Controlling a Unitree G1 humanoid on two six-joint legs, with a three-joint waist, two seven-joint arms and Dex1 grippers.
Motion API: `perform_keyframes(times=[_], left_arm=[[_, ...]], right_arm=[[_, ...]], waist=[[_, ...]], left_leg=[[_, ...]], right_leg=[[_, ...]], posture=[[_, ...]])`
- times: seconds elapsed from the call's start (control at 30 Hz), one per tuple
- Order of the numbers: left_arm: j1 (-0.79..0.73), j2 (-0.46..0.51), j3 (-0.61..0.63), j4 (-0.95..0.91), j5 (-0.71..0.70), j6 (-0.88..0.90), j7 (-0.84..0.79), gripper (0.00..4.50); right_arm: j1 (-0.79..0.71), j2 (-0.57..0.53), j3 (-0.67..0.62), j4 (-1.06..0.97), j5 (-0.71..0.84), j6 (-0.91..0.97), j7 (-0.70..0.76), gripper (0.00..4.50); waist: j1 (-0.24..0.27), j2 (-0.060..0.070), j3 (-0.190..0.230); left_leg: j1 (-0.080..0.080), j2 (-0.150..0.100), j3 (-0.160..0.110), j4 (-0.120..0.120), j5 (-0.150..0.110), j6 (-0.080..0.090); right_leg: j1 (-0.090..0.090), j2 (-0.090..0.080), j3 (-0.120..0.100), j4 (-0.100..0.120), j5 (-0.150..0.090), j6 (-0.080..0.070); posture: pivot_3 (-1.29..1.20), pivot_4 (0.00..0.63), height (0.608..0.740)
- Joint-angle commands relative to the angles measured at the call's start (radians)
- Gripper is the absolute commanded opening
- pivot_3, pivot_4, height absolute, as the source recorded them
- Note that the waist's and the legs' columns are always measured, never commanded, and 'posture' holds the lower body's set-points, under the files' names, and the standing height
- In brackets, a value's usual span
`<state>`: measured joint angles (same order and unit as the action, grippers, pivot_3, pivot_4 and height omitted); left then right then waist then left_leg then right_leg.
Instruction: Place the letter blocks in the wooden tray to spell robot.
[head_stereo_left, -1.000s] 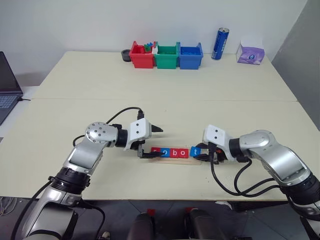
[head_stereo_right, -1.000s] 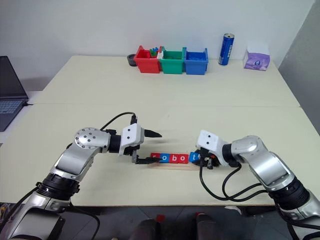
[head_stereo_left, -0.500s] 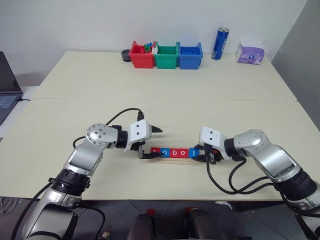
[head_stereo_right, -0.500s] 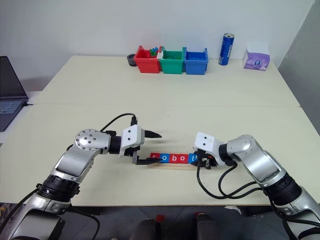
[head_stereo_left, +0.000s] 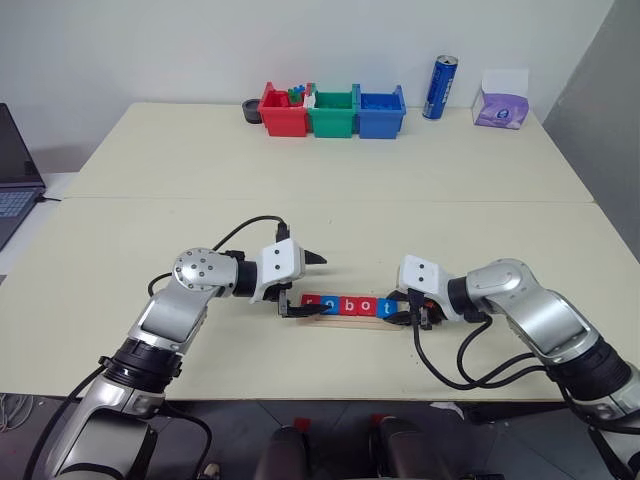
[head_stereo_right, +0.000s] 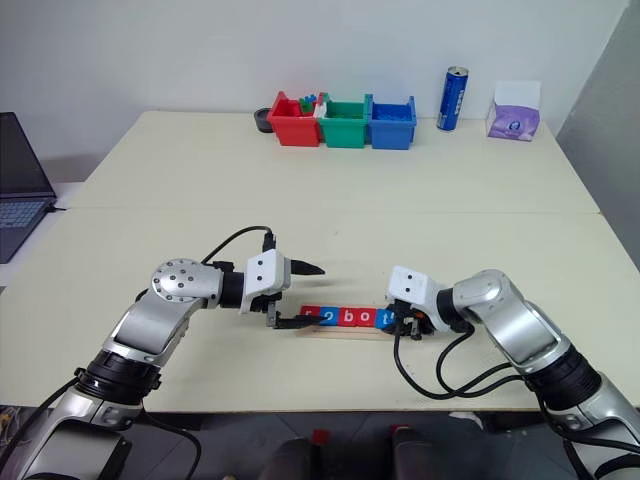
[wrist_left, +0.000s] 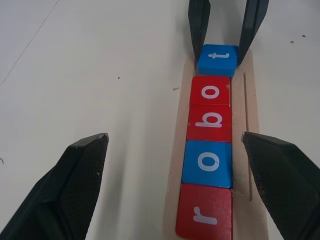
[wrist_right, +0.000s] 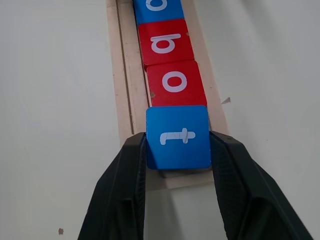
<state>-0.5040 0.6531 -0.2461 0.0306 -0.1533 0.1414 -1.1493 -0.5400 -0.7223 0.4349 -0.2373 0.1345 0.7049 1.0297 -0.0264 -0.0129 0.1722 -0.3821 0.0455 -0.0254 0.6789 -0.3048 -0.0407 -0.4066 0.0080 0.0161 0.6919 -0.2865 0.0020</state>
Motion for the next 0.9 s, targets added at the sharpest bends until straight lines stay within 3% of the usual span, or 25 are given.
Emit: perform_keyframes(times=[0.03,0.2,0.4,0.5,0.87,0.9], left_arm=[[-0.002,0.001,0.017,-0.042,-0.005,-0.006,0.001,4.5],[-0.001,0.002,0.019,-0.046,-0.007,-0.001,0.002,4.5],[0.005,0.002,0.023,-0.054,-0.013,0.008,0.005,4.5],[0.008,0.0,0.023,-0.057,-0.014,0.01,0.006,4.5],[-0.002,-0.007,0.018,-0.029,-0.01,-0.007,-0.005,4.5],[-0.003,-0.007,0.019,-0.026,-0.01,-0.009,-0.006,4.5]], right_arm=[[-0.026,0.002,-0.007,-0.012,-0.012,-0.024,0.01,2.84],[-0.039,0.003,-0.032,-0.036,0.005,-0.004,0.01,4.48],[0.021,-0.012,-0.163,-0.183,0.083,0.096,-0.046,4.48],[0.099,-0.017,-0.227,-0.255,0.085,0.125,-0.108,3.92],[0.35,0.044,-0.254,-0.455,0.072,0.233,-0.35,0.06],[0.358,0.059,-0.251,-0.462,0.072,0.246,-0.371,0.02]], waist=[[0.0,0.0,0.0],[0.0,0.0,0.0],[0.001,0.0,0.0],[0.003,0.0,0.0],[-0.002,0.0,0.0],[-0.002,0.0,0.0]], left_leg=[[0.0,0.0,0.0,0.0,0.0,0.0],[0.0,0.0,0.0,0.0,0.0,0.0],[0.0,0.0,0.0,0.0,0.0,0.0],[0.0,0.0,0.0,0.0,0.0,0.0],[0.001,0.0,0.0,0.0,0.0,0.0],[0.001,0.0,0.0,0.001,0.0,0.0]], right_leg=[[0.0,0.0,0.0,0.0,0.0,0.0],[0.0,0.0,0.0,0.0,0.0,0.0],[0.0,0.0,0.0,0.0,0.0,0.0],[0.0,0.0,0.0,0.0,0.0,0.0],[0.0,0.0,0.001,0.004,0.0,0.0],[0.0,0.0,0.001,0.004,0.0,0.0]], posture=[[0.0,0.15,0.74],[0.0,0.15,0.74],[0.0,0.15,0.74],[0.0,0.15,0.74],[0.0,0.15,0.74],[0.0,0.15,0.74]])
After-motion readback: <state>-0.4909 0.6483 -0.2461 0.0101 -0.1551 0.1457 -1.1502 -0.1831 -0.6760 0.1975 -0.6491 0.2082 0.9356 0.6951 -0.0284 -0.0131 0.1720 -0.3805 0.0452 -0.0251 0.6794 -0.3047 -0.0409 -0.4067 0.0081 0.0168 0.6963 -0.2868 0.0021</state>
